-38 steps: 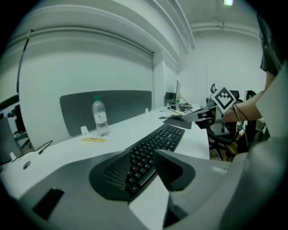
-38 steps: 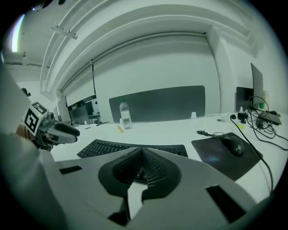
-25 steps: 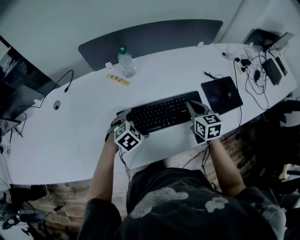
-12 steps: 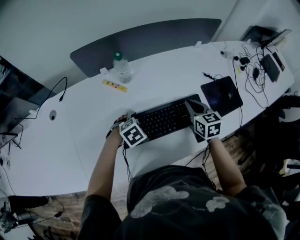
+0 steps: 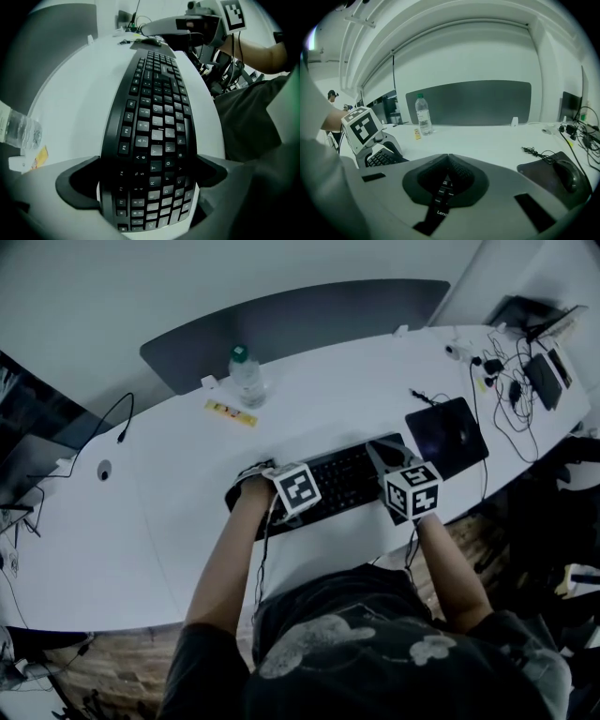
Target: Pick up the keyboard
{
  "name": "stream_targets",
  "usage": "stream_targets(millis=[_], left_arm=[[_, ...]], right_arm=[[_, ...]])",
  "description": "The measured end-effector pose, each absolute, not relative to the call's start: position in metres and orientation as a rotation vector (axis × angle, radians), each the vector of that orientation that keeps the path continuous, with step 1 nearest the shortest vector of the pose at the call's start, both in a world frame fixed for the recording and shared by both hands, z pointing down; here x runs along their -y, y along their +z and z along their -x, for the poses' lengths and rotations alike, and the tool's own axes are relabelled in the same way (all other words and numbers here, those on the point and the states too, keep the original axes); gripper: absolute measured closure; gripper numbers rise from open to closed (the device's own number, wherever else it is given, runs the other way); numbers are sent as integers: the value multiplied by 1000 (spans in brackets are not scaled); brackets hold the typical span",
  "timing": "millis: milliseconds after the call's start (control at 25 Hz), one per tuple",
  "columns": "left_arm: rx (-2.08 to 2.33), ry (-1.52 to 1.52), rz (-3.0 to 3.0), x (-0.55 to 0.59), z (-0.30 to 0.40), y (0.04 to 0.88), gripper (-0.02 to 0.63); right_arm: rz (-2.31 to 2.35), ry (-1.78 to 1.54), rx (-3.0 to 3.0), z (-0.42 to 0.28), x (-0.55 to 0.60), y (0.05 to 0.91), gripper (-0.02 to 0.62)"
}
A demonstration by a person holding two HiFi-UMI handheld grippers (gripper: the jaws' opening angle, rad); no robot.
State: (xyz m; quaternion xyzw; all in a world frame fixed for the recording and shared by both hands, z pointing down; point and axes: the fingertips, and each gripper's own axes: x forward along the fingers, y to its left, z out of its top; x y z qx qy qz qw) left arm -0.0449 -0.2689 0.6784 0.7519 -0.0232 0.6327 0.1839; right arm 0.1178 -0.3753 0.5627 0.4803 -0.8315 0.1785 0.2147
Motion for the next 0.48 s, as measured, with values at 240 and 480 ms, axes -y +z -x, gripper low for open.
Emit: stream_targets(millis=[240, 480], left_arm=[[90, 1861, -2089, 273, 46, 681, 20], [145, 1931, -2081, 275, 50, 675, 20]], right_arm=[[-1288, 485, 2328, -114, 383, 563, 594], [-1219, 427, 2343, -114, 396, 559, 594]])
